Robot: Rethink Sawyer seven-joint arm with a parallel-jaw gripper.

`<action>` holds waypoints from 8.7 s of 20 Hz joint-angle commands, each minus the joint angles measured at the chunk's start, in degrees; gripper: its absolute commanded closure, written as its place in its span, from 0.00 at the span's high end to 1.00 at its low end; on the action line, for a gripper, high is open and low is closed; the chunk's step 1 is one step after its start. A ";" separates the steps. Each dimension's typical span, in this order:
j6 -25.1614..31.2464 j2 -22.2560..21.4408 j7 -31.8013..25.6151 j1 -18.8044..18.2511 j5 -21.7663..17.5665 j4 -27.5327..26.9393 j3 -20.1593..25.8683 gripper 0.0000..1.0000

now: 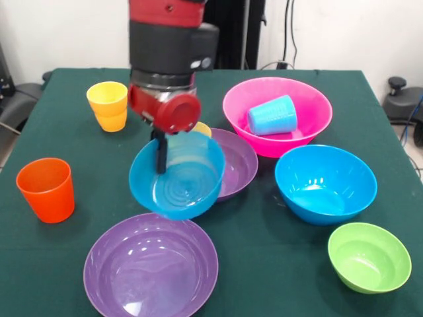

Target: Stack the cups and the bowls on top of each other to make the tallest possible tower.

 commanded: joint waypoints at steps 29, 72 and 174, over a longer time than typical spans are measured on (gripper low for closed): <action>-0.14 -1.34 3.43 -3.98 -5.38 6.70 17.03 0.00; 9.37 -7.71 1.20 5.91 -14.04 1.50 -0.41 0.00; -13.46 -7.31 6.76 9.03 -23.67 10.15 -8.10 0.00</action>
